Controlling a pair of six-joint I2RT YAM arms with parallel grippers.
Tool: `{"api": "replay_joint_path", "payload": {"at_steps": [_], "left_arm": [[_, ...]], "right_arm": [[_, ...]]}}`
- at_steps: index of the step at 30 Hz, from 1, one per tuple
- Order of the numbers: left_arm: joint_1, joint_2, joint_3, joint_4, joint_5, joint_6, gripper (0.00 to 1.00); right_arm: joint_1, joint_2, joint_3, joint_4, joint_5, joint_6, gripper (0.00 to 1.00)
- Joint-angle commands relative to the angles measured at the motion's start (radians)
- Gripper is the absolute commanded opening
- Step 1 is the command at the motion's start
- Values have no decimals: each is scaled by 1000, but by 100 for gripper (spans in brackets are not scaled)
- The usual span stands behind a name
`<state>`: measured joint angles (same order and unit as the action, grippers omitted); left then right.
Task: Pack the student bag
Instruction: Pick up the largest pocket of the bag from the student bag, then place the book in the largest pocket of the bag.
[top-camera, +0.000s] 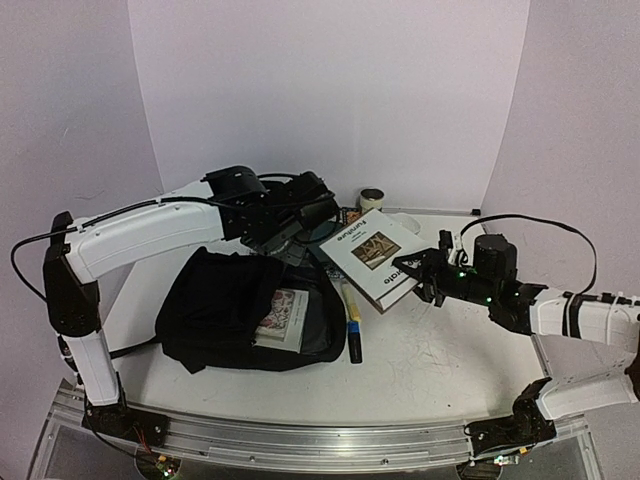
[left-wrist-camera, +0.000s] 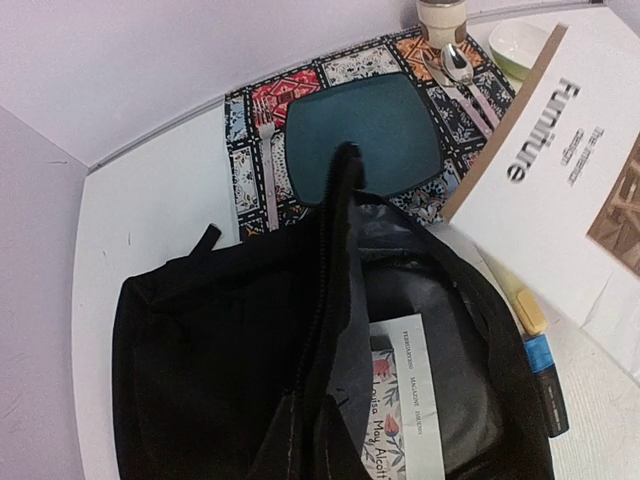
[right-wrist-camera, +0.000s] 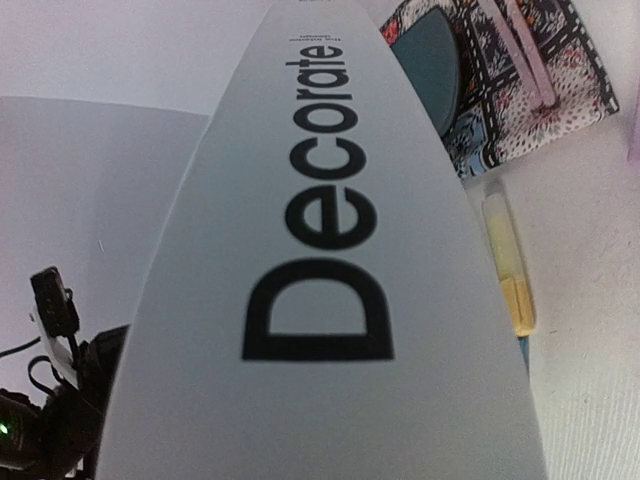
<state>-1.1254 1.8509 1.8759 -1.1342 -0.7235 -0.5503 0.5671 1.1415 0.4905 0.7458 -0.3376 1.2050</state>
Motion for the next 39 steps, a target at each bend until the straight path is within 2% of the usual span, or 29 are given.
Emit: {"api": "replay_joint_path", "payload": {"at_steps": [1, 10, 16, 25, 35, 39], "left_arm": [[3, -83, 96, 25, -98, 26, 0], [1, -153, 65, 113, -28, 62, 0], [1, -252, -38, 214, 42, 87, 0], [1, -341, -140, 280, 143, 100, 0], [1, -437, -222, 376, 294, 108, 0], [1, -481, -266, 404, 309, 100, 0]], "right_arm": [[-3, 45, 96, 28, -201, -33, 39], [41, 212, 216, 26, -381, -36, 39], [102, 334, 291, 28, -420, -30, 39], [183, 482, 410, 17, -466, -22, 39], [280, 721, 652, 1, -496, -9, 42], [305, 803, 728, -2, -513, 8, 44]]}}
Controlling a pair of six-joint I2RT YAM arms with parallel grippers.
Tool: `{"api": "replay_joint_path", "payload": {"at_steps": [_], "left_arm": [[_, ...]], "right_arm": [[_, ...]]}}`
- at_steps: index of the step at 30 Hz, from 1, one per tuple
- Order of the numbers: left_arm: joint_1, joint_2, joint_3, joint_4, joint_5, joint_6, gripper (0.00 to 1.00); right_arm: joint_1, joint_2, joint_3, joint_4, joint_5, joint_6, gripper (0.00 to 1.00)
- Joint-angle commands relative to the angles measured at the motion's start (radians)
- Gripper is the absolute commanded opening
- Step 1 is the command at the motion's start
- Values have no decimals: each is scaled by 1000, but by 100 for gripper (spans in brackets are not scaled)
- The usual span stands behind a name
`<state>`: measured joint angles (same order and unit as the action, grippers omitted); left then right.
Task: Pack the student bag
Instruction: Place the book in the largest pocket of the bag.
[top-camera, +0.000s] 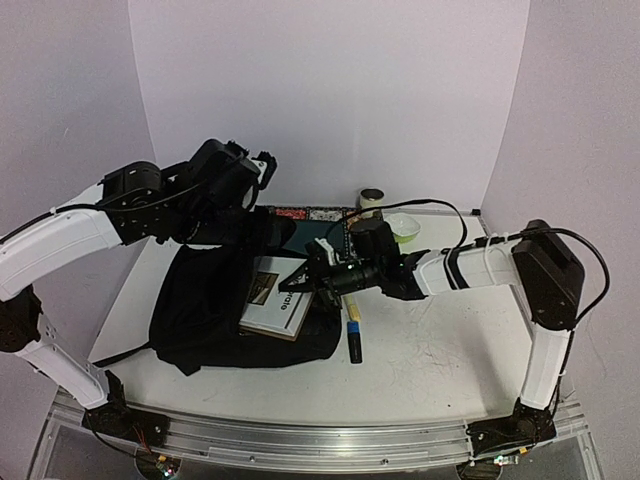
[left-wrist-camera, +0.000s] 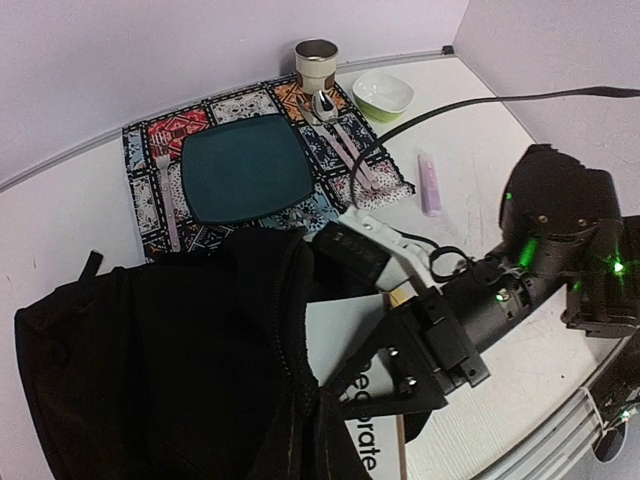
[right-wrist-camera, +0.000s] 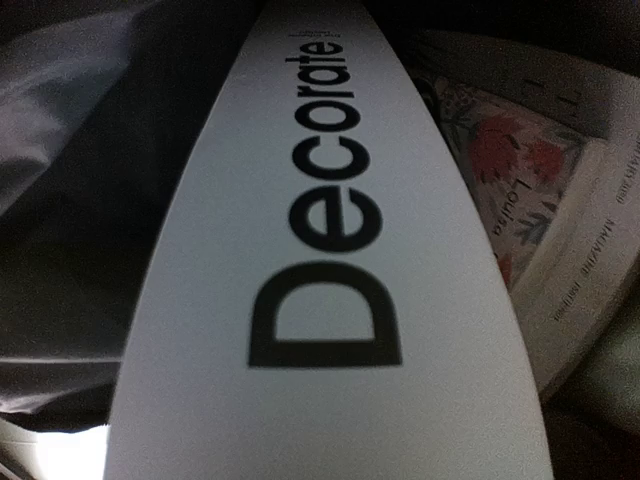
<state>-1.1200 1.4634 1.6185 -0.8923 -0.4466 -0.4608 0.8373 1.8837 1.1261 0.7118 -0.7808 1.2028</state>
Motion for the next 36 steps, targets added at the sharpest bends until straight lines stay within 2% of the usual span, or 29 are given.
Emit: {"api": "replay_joint_path", "payload": {"at_steps": [1, 6, 10, 16, 23, 27, 36], "left_arm": [[-4, -105, -20, 162, 15, 7, 0], [-5, -172, -72, 163, -45, -2, 0], [-4, -167, -79, 169, 29, 9, 0], [-4, -132, -67, 205, 178, 29, 0], [-4, -192, -125, 207, 15, -47, 0], [-3, -229, -160, 205, -51, -66, 0], [-3, -213, -167, 206, -33, -74, 0]], "right_arm": [[39, 74, 107, 32, -83, 13, 44], [41, 68, 94, -1, -86, -10, 47], [46, 75, 135, -102, -42, -64, 50], [49, 133, 226, -189, 22, -125, 60], [49, 68, 200, -318, 101, -233, 77], [48, 9, 166, -402, 155, -283, 84], [49, -46, 156, -532, 224, -358, 87]]}}
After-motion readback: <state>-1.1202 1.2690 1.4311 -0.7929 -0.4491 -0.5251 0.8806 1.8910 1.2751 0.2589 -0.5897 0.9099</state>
